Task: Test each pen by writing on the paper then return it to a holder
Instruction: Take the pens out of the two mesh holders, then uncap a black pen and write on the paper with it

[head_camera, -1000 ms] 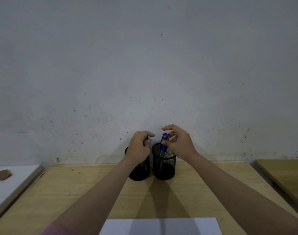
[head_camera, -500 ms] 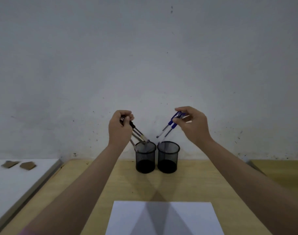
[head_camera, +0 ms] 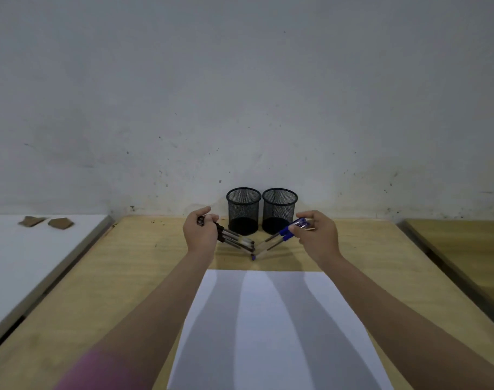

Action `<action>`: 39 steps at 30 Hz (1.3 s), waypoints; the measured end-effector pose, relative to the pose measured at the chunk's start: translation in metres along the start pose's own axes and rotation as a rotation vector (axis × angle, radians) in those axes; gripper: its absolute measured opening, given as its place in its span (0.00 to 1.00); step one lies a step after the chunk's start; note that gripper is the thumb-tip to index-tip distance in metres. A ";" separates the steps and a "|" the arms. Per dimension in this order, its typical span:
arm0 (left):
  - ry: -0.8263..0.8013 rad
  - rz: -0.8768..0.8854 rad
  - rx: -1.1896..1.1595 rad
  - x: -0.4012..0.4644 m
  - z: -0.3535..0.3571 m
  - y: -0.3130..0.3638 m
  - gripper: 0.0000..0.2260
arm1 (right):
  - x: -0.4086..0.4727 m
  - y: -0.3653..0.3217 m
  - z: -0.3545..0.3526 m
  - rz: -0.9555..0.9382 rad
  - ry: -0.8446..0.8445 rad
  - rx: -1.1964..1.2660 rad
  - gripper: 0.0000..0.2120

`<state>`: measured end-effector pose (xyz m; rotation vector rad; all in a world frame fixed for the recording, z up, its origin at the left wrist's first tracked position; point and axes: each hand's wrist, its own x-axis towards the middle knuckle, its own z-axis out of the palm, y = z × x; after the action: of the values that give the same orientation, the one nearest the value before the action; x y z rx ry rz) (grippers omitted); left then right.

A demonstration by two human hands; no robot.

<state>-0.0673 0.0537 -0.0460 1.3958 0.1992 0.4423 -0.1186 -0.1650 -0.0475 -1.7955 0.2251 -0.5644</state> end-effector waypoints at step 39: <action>-0.881 0.478 1.090 -0.027 -0.153 -0.023 0.30 | -0.038 -0.010 0.115 -0.513 -0.493 -0.762 0.10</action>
<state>-0.1475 0.1781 -0.0982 2.5896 -0.7401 0.0263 -0.0968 -0.0481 -0.0709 -2.6994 -0.4337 -0.3832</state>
